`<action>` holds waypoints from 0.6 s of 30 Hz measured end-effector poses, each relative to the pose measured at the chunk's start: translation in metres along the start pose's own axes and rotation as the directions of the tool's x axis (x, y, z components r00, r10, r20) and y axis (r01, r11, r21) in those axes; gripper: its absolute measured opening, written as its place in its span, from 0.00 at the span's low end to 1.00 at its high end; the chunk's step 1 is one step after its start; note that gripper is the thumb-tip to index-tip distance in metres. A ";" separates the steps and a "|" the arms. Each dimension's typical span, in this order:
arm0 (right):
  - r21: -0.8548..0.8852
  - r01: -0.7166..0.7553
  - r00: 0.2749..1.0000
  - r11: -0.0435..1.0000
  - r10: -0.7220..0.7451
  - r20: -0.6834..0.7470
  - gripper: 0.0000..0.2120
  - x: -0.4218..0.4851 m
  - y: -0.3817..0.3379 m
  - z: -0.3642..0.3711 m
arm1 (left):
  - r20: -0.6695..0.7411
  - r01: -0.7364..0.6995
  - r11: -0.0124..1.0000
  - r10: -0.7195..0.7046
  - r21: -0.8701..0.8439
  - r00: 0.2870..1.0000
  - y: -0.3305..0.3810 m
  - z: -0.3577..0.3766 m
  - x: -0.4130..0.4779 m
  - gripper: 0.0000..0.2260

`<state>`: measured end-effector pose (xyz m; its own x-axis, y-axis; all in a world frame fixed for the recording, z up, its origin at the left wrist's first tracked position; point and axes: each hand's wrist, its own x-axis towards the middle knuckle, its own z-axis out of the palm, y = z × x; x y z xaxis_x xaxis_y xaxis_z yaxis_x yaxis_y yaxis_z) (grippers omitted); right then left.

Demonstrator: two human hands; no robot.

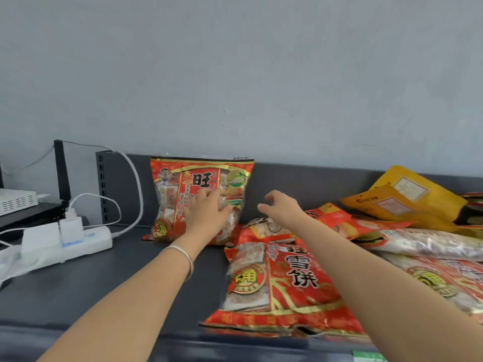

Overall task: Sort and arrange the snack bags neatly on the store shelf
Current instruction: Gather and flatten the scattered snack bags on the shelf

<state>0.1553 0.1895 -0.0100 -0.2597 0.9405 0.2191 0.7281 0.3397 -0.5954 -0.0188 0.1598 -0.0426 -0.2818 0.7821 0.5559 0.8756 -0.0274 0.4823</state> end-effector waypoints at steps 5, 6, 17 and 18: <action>-0.341 0.109 0.994 0.934 -0.097 0.053 0.20 -0.043 0.038 -0.036 | 0.298 -0.033 0.998 0.047 -0.051 0.954 0.042 0.004 -0.033 0.13; -0.384 0.115 0.993 0.916 -0.105 0.047 0.19 -0.051 0.044 -0.041 | 0.361 -0.021 0.999 0.032 -0.033 0.932 0.048 0.004 -0.039 0.15; -0.361 -0.116 0.936 0.925 0.224 0.273 0.31 -0.118 0.072 -0.062 | 0.660 0.525 0.841 -0.320 -0.134 0.680 0.065 -0.012 -0.099 0.35; -0.228 -0.199 0.901 0.953 0.270 0.340 0.32 -0.119 0.073 -0.059 | 0.653 0.562 0.816 -0.353 -0.135 0.670 0.065 -0.013 -0.100 0.36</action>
<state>0.2770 0.1020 -0.0337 -0.2533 0.9406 -0.2261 0.8904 0.1353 -0.4347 0.0616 0.0717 -0.0582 -0.2416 0.9402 -0.2400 0.5036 0.3329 0.7972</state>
